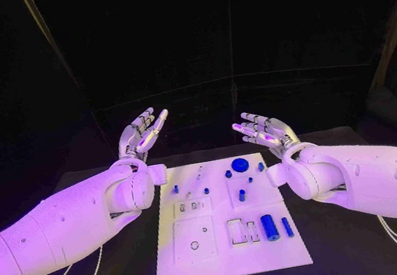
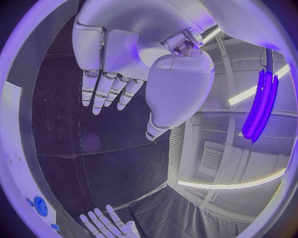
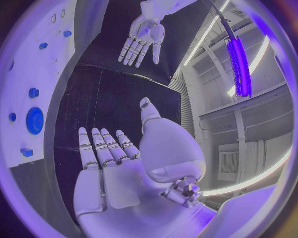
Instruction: Assemble the parts on the task board
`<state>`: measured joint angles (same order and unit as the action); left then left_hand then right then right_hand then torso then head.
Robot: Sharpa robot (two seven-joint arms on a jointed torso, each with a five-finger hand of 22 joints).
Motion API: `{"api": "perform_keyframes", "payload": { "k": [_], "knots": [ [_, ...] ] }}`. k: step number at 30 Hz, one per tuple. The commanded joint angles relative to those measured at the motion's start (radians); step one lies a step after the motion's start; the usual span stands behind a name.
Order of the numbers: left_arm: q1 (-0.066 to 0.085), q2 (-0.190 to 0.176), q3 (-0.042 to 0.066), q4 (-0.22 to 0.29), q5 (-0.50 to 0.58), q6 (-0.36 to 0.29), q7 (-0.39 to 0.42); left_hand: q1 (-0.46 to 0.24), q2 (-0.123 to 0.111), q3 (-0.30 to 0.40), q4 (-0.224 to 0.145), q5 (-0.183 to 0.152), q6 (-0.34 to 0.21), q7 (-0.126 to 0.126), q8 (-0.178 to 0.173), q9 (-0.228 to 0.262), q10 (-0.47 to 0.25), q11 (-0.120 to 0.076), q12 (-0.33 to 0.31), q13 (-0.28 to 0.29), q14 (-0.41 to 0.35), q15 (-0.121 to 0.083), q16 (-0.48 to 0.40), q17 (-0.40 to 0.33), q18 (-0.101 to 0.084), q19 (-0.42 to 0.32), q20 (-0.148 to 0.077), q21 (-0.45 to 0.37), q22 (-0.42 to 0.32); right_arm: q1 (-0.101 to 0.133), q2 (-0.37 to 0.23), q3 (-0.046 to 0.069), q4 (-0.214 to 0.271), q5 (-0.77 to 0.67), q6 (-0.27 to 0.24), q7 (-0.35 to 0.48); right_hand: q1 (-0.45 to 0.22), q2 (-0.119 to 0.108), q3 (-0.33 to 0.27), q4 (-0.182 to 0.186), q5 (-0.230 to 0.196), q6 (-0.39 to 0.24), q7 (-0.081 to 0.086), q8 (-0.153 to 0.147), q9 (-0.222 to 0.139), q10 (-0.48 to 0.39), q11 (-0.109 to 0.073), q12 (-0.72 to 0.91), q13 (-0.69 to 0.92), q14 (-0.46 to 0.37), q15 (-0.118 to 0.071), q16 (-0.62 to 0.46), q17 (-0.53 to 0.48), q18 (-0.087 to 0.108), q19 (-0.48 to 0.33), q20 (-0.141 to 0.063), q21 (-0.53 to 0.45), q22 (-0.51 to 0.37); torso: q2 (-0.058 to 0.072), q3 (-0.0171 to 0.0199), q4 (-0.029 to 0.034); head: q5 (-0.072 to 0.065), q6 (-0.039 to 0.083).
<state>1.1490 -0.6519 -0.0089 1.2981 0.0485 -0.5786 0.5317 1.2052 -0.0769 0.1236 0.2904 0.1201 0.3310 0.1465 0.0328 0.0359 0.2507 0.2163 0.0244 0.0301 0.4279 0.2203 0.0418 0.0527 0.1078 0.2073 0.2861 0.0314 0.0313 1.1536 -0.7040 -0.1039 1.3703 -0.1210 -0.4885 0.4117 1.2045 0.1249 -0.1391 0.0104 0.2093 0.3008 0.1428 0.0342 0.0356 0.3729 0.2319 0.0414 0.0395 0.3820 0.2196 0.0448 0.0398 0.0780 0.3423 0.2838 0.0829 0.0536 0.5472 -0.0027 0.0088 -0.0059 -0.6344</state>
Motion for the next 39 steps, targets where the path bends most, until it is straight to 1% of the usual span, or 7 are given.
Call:
{"api": "perform_keyframes", "payload": {
  "k": [1, 7, 8, 9, 18, 32, 39],
  "knots": [
    [0.002, 0.002, 0.0, -0.004, 0.014, 0.075, 0.039, 0.004, 0.008, -0.004, 0.003, 0.003, 0.013, 0.102, 0.005, 0.002, 0.018, 0.002, 0.007, 0.002, 0.016, 0.002, 0.007, 0.003, 0.018, 0.003, 0.007, 0.003, 0.002, 0.013, 0.009, -0.008, -0.022, -0.096, 0.18, -0.06, 0.158, 0.011, 0.021, -0.103, -0.026, 0.176, 0.125, 0.03, 0.017, 0.274, 0.013, 0.041, 0.02, 0.334, -0.002, 0.06, 0.025, 0.067, 0.208, 0.007, 0.082, 0.03, 0.0, 0.0, 0.0002, 0.0, 0.0],
    [0.002, 0.002, 0.0, -0.004, 0.014, 0.075, 0.039, 0.005, 0.066, -0.042, -0.008, -0.001, 0.122, 0.138, 0.02, 0.011, 0.196, 0.048, 0.031, 0.015, 0.205, 0.028, 0.048, 0.028, 0.006, 0.129, 0.008, 0.043, 0.023, 0.027, 0.019, -0.022, -0.049, -0.123, 0.236, -0.079, 0.196, 0.011, 0.038, -0.167, -0.043, 0.368, 0.106, 0.057, 0.03, 0.488, -0.021, 0.085, 0.028, 0.536, -0.042, 0.1, 0.028, 0.105, 0.401, 0.004, 0.153, 0.044, 0.0, 0.0, 0.0002, 0.0, 0.0],
    [0.002, 0.002, 0.0, -0.004, 0.014, 0.075, 0.039, 0.015, 0.07, -0.051, -0.011, -0.001, 0.14, 0.137, 0.021, 0.011, 0.228, 0.047, 0.033, 0.017, 0.252, 0.024, 0.058, 0.034, 0.01, 0.183, 0.007, 0.06, 0.031, 0.027, 0.019, -0.022, -0.049, -0.124, 0.238, -0.079, 0.2, 0.013, 0.042, -0.177, -0.041, 0.411, 0.103, 0.064, 0.033, 0.51, -0.027, 0.091, 0.028, 0.559, -0.048, 0.103, 0.028, 0.107, 0.419, 0.0, 0.16, 0.044, 0.0, 0.0, 0.0002, 0.0, 0.0],
    [0.003, -0.028, 0.0, -0.004, 0.016, 0.165, 0.035, 0.021, 0.072, -0.056, -0.013, -0.001, 0.157, 0.137, 0.024, 0.013, 0.256, 0.048, 0.036, 0.019, 0.285, 0.021, 0.066, 0.038, 0.012, 0.226, 0.005, 0.074, 0.038, 0.034, -0.006, -0.022, -0.086, -0.402, 0.089, -0.058, 0.201, 0.014, 0.044, -0.182, -0.04, 0.437, 0.102, 0.068, 0.034, 0.521, -0.03, 0.094, 0.027, 0.57, -0.051, 0.104, 0.028, 0.108, 0.429, -0.002, 0.164, 0.043, 0.011, -0.0013, 0.0059, -0.008, -0.003],
    [0.002, -0.087, 0.0, 0.088, 0.017, 0.196, 0.024, 0.115, 0.088, -0.114, -0.065, -0.001, 0.501, 0.115, 0.085, 0.035, 0.615, 0.0, 0.099, 0.036, 0.509, -0.046, 0.139, 0.06, 0.074, 0.567, -0.002, 0.207, 0.087, 0.08, -0.018, -0.021, -0.081, -0.597, 0.086, -0.097, 0.181, 0.03, 0.066, -0.254, -0.018, 0.608, 0.08, 0.069, 0.032, 0.641, -0.06, 0.085, 0.023, 0.707, -0.093, 0.098, 0.028, 0.107, 0.54, -0.043, 0.202, 0.037, 0.058, -0.0048, 0.0029, 0.001, 0.011],
    [0.002, -0.164, 0.0, 0.205, 0.005, 0.234, 0.01, 0.183, 0.108, -0.151, -0.139, 0.0, 0.622, 0.07, 0.117, 0.031, 0.785, -0.052, 0.133, 0.045, 0.667, -0.099, 0.176, 0.099, 0.078, 0.702, -0.049, 0.244, 0.086, 0.121, -0.01, -0.02, -0.096, -0.915, 0.106, -0.246, 0.184, 0.014, 0.11, -0.301, 0.003, 0.717, 0.044, 0.066, 0.031, 0.823, -0.119, 0.077, 0.025, 0.929, -0.174, 0.14, 0.061, 0.104, 0.723, -0.141, 0.39, 0.124, 0.139, -0.0152, 0.0294, -0.022, 0.026],
    [0.003, -0.209, 0.0, 0.287, -0.002, 0.234, 0.007, 0.186, 0.11, -0.159, -0.145, -0.001, 0.631, 0.066, 0.113, 0.03, 0.804, -0.057, 0.131, 0.047, 0.687, -0.106, 0.181, 0.11, 0.078, 0.72, -0.056, 0.249, 0.086, 0.128, 0.007, 0.022, -0.089, -1.171, 0.178, -0.376, 0.17, -0.027, 0.104, -0.299, -0.026, 0.742, 0.025, 0.051, 0.031, 0.868, -0.146, 0.056, 0.028, 1.116, -0.22, 0.242, 0.141, 0.104, 0.807, -0.185, 0.546, 0.21, 0.176, -0.0122, 0.0295, -0.03, 0.037]
  ]
}}
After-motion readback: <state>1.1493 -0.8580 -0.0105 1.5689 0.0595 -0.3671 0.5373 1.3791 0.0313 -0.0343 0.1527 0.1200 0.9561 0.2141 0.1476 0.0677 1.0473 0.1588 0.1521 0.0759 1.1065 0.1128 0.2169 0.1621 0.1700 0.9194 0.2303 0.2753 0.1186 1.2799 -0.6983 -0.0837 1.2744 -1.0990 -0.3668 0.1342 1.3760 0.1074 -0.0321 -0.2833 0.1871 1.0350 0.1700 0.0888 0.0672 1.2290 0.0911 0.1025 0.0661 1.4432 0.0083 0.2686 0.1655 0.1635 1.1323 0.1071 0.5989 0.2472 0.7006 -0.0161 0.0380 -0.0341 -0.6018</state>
